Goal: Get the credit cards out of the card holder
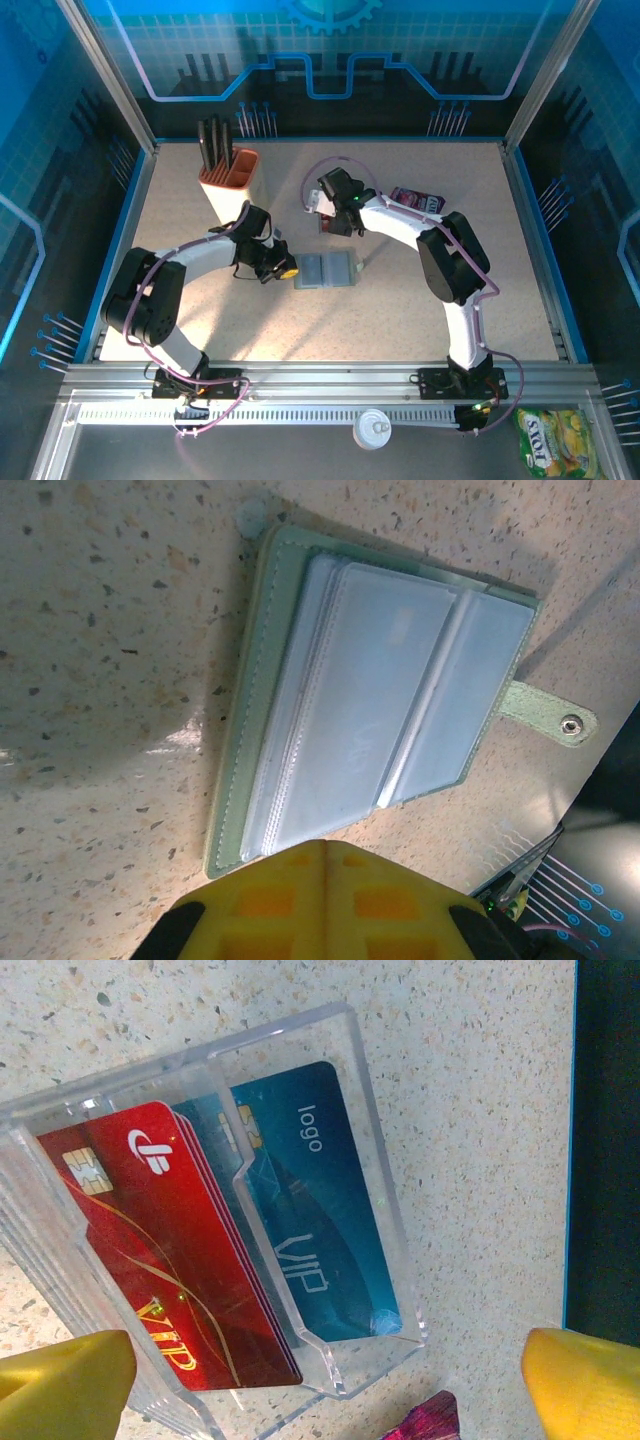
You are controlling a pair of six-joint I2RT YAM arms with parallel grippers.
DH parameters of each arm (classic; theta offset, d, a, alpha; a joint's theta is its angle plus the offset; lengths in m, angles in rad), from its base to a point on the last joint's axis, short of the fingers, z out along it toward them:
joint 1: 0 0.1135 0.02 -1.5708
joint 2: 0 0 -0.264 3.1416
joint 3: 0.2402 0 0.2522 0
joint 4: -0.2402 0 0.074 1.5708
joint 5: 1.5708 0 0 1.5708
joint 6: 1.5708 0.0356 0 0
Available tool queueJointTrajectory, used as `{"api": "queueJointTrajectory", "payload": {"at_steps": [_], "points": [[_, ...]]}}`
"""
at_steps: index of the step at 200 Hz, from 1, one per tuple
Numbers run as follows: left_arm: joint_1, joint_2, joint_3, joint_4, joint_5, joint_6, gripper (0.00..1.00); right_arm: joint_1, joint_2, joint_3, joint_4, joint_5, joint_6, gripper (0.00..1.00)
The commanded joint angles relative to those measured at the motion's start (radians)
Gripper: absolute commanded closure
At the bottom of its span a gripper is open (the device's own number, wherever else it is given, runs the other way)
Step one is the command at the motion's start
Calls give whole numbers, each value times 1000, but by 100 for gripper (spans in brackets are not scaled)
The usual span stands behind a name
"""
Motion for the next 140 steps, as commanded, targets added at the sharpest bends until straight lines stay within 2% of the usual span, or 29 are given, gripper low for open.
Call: {"api": "queueJointTrajectory", "payload": {"at_steps": [1, 45, 70, 77, 91, 114, 124, 134, 140], "points": [[8, -20, -19, 10, 0, -7, 100, 10, -70, -4, -10, -45, 61, 0], [7, -13, -29, 33, 6, -5, 100, 28, -178, -66, -53, -169, 286, 4], [7, -14, -34, 42, 5, 3, 100, 32, -251, -127, -56, -287, 480, 15], [7, -13, -37, 43, 1, 7, 100, 32, -270, -148, -51, -330, 532, 21], [7, -10, -44, 51, -3, 11, 100, 32, -297, -187, -39, -403, 644, 44], [7, -9, -59, 82, 2, 6, 100, 33, -330, -249, -7, -529, 818, 71], [7, -4, -61, 86, 3, 6, 100, 35, -342, -284, 21, -559, 890, 84], [7, 1, -63, 88, 2, 9, 100, 38, -354, -317, 49, -573, 971, 100], [6, 1, -65, 91, 1, 11, 100, 38, -360, -337, 63, -572, 1023, 100]]}}
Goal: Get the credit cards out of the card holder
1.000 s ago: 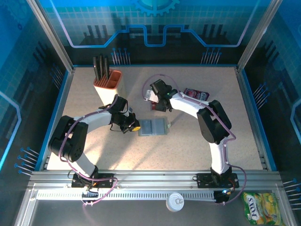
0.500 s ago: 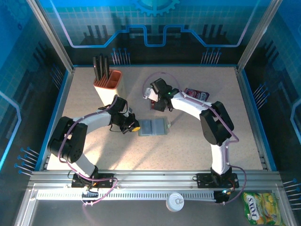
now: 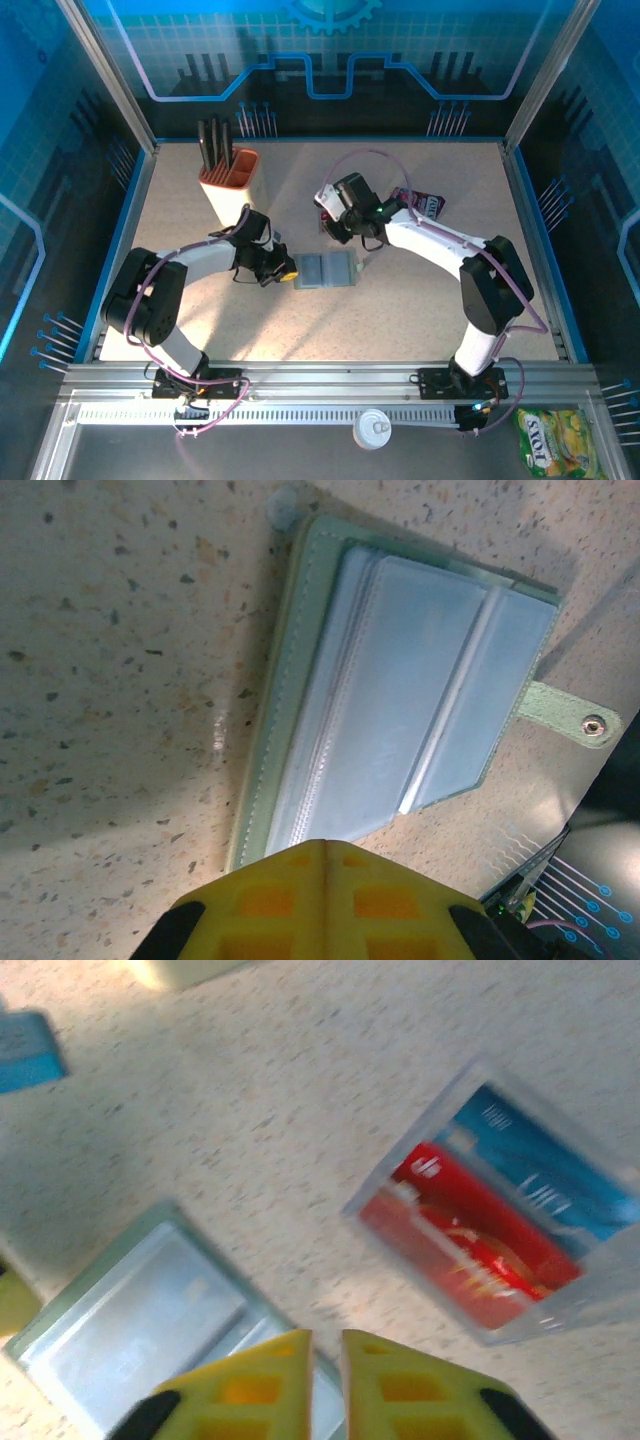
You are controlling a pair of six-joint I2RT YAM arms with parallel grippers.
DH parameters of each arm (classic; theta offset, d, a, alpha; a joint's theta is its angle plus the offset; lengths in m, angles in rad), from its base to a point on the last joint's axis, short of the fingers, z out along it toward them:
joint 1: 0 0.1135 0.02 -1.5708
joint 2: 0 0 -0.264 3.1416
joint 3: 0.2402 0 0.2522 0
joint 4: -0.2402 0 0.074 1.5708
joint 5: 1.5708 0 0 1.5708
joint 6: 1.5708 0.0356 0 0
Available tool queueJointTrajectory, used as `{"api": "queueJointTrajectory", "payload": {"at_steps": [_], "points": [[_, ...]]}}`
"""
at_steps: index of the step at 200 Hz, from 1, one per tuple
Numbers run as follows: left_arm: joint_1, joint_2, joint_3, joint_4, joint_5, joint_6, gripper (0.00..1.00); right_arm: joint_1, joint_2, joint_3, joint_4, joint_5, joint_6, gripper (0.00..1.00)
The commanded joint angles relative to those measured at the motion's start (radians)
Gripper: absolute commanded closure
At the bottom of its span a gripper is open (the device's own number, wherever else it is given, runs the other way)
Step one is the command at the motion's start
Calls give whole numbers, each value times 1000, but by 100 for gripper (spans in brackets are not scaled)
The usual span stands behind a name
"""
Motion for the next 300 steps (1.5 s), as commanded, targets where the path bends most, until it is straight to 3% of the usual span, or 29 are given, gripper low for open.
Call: {"api": "queueJointTrajectory", "payload": {"at_steps": [1, 37, 97, 120, 159, 239, 300], "points": [[7, 1, -13, 25, 1, 10, 100, 12, -43, -71, 66, -113, 284, 100], [7, 6, -31, 44, -6, 15, 100, 13, -55, -143, 115, -174, 492, 100], [6, 59, -38, 70, 5, 20, 100, 19, 67, -91, 81, -370, 620, 100], [6, 68, -44, 75, -10, 26, 100, 28, 85, -88, 103, -377, 642, 95], [6, 78, -44, 69, -28, 33, 100, 29, 164, -30, 59, -412, 671, 94], [6, 72, -57, 51, -26, 43, 100, 37, 216, -28, 59, -437, 714, 72], [3, 75, -62, 61, -15, 37, 100, 43, 228, -48, 60, -436, 711, 67]]}}
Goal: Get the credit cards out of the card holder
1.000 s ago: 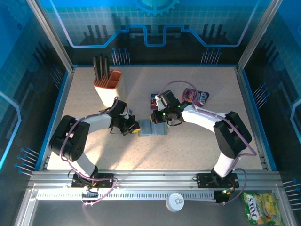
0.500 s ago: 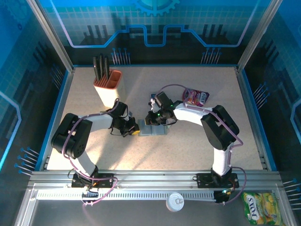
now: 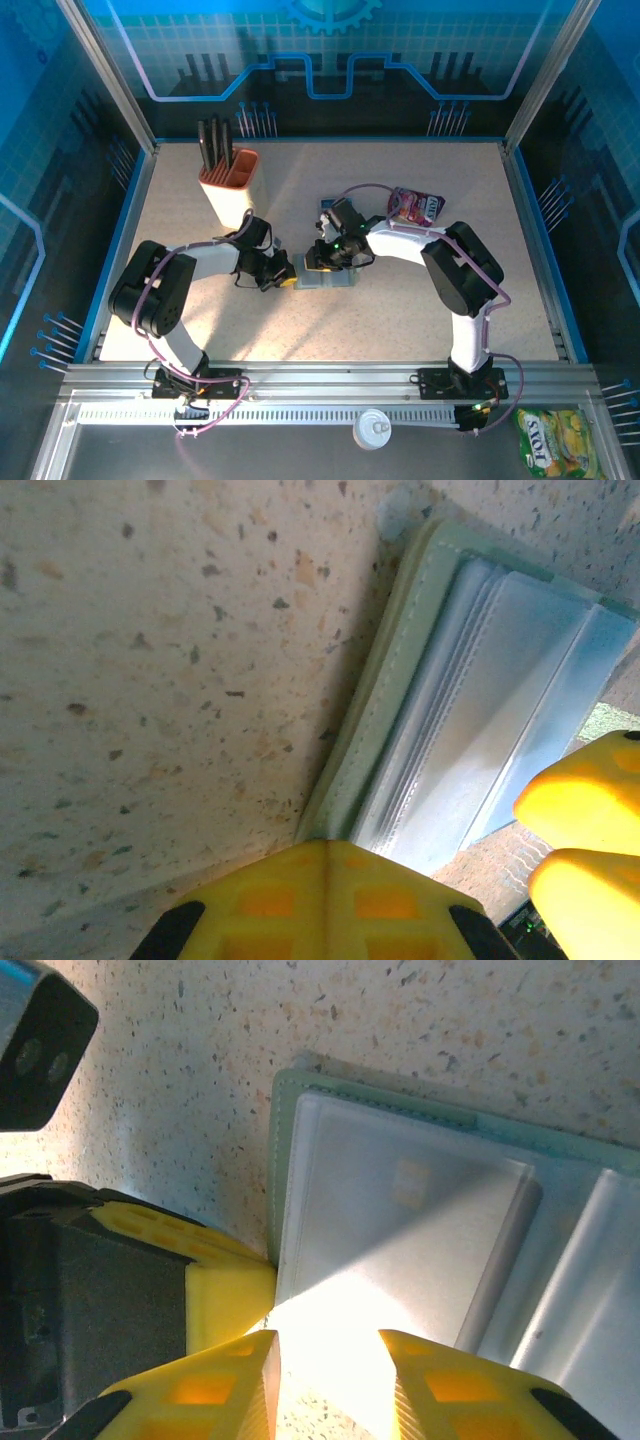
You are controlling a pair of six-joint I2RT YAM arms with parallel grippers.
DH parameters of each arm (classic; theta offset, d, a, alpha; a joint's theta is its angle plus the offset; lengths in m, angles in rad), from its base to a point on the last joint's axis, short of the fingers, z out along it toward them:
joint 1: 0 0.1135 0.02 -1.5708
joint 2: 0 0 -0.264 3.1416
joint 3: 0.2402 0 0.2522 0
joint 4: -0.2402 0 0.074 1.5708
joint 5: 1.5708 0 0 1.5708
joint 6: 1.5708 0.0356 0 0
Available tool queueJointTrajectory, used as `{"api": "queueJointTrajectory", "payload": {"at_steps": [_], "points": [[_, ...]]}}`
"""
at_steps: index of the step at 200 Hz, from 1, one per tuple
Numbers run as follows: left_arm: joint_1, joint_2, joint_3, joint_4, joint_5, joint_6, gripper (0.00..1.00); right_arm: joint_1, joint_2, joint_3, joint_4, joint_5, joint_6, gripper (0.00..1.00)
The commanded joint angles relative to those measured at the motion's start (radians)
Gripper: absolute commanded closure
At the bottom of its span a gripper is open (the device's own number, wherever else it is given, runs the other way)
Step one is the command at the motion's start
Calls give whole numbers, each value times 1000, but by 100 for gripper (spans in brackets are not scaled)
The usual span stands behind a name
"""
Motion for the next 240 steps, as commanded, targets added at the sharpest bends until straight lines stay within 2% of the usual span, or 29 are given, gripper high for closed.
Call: {"api": "queueJointTrajectory", "payload": {"at_steps": [1, 34, 110, 240], "points": [[3, 11, -26, -10, 0, 26, 100, 18, 23, -5, -14, -15, 0, 67], [-2, 17, -24, -10, -1, 24, 100, 18, 40, 5, -22, -14, -8, 65], [-2, 34, -15, -22, -6, 33, 100, 12, 32, 5, -89, 77, -20, 63], [-2, -2, -21, -23, -23, 23, 100, -36, -22, -89, -8, 4, -31, 63]]}}
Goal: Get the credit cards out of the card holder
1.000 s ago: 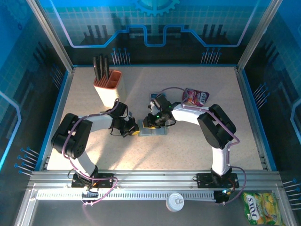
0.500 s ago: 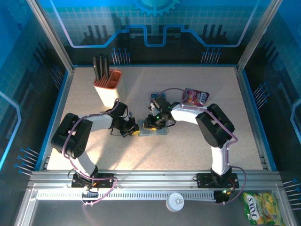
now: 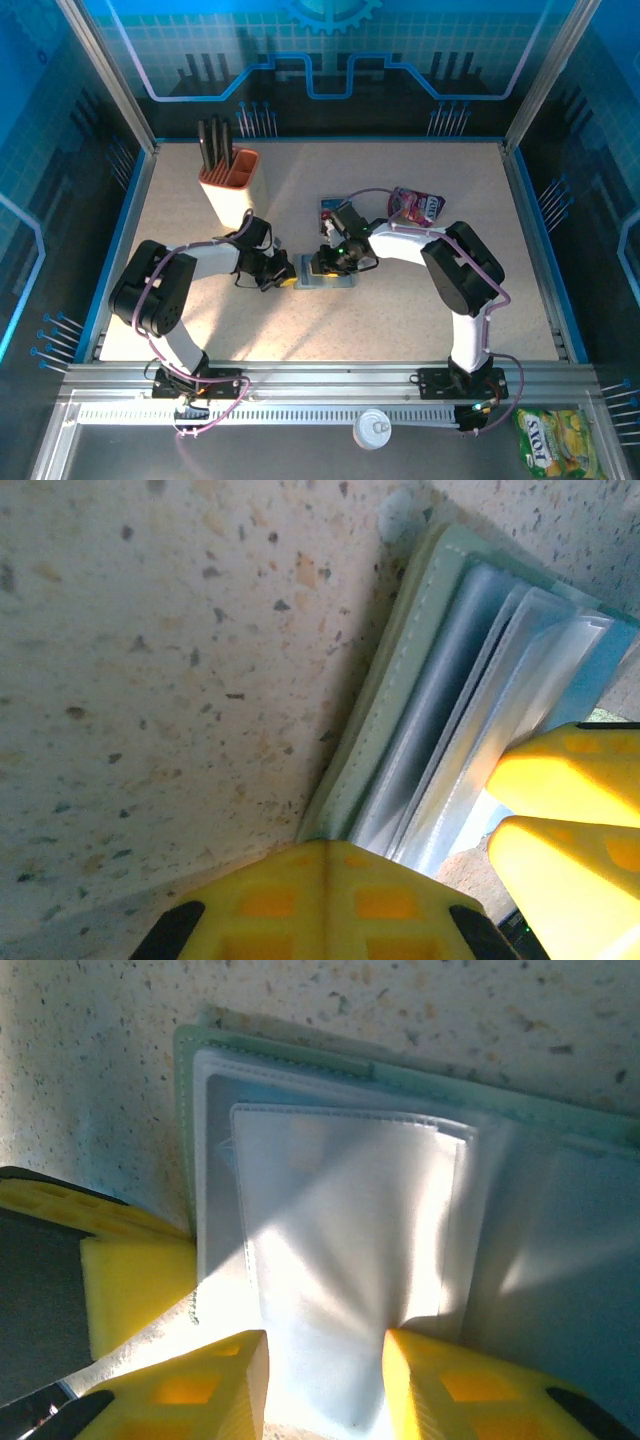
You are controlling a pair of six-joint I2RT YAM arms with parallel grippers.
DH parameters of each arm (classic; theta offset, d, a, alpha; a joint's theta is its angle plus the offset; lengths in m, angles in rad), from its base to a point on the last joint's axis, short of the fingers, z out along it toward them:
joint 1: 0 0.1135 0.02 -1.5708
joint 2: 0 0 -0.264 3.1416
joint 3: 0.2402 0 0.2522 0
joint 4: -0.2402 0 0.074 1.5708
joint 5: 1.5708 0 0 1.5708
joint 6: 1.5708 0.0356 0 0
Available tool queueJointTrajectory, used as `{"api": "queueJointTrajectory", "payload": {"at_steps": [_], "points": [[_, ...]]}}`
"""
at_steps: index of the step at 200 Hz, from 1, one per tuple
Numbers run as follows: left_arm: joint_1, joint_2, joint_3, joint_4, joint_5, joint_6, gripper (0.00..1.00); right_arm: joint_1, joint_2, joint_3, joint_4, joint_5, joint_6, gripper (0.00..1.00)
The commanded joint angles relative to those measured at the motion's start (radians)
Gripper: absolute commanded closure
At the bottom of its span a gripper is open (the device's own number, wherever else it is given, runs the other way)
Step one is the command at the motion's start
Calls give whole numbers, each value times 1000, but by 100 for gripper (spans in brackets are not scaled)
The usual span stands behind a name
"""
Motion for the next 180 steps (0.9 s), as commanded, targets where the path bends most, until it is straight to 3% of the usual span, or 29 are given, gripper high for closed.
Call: {"api": "queueJointTrajectory", "payload": {"at_steps": [1, 57, 91, 131, 180], "points": [[-2, -7, -20, -28, -25, 22, 100, -16, -19, -42, 16, -20, -4, 63], [-4, -88, 4, -6, -17, -29, 100, -34, -19, -97, 130, -92, 35, 63], [-28, -120, 9, 49, -24, -79, 90, -53, -25, -138, 198, -127, 70, 64], [-79, -52, 52, 94, -25, -108, 77, -74, -23, -179, 260, -156, 99, 64], [-90, -8, 61, 94, -53, -116, 76, -92, -22, -217, 318, -181, 135, 65]]}}
